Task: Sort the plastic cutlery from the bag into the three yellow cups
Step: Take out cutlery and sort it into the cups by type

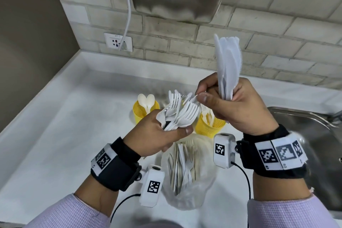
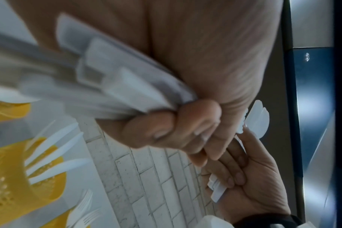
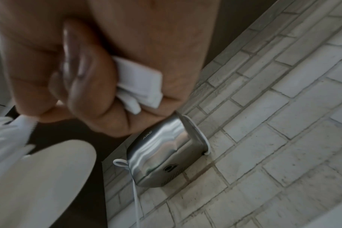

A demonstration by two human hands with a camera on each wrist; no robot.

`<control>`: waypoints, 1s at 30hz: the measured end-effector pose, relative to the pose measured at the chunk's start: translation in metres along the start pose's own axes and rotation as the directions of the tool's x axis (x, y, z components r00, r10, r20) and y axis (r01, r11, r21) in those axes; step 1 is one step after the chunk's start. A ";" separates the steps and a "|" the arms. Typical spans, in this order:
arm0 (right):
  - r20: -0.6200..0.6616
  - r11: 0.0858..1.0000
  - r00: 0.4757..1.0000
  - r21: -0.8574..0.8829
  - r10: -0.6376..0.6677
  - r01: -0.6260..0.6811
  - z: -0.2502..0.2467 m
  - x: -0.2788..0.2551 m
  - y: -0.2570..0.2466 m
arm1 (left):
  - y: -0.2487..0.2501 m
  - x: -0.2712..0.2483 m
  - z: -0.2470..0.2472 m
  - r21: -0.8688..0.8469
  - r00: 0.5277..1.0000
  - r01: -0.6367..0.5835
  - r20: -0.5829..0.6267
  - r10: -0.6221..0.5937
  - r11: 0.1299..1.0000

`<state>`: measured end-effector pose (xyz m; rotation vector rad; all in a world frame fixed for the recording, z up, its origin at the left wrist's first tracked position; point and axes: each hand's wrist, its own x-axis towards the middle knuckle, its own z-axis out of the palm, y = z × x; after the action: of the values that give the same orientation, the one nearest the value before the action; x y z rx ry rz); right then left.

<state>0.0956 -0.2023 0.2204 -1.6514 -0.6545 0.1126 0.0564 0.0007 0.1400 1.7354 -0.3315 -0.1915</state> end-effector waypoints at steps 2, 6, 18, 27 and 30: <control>0.035 1.000 0.999 -0.002 -0.001 0.001 -0.001 0.001 0.001 | 0.000 0.000 0.000 -0.010 1.000 0.000 0.016 0.000 1.000; 0.008 0.998 1.000 0.070 -0.006 0.006 0.001 0.004 0.003 | 0.003 -0.001 0.000 -0.030 0.999 -0.027 0.028 0.028 0.999; -0.173 0.932 0.985 0.355 -0.006 0.068 0.005 0.005 0.009 | 0.001 -0.001 -0.002 -0.036 0.999 -0.037 -0.021 0.036 0.999; -0.193 0.983 0.981 0.185 0.025 0.011 0.016 0.001 0.013 | -0.001 -0.001 -0.002 -0.040 0.999 -0.025 -0.046 0.023 0.999; -0.242 0.945 0.969 0.325 0.052 0.030 0.014 0.005 0.013 | -0.001 -0.002 -0.003 -0.018 0.998 -0.014 -0.054 0.013 1.000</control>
<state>0.0983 -0.1886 0.2070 -1.3205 -0.4096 0.0196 0.0554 0.0041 0.1396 1.7169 -0.3013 -0.1368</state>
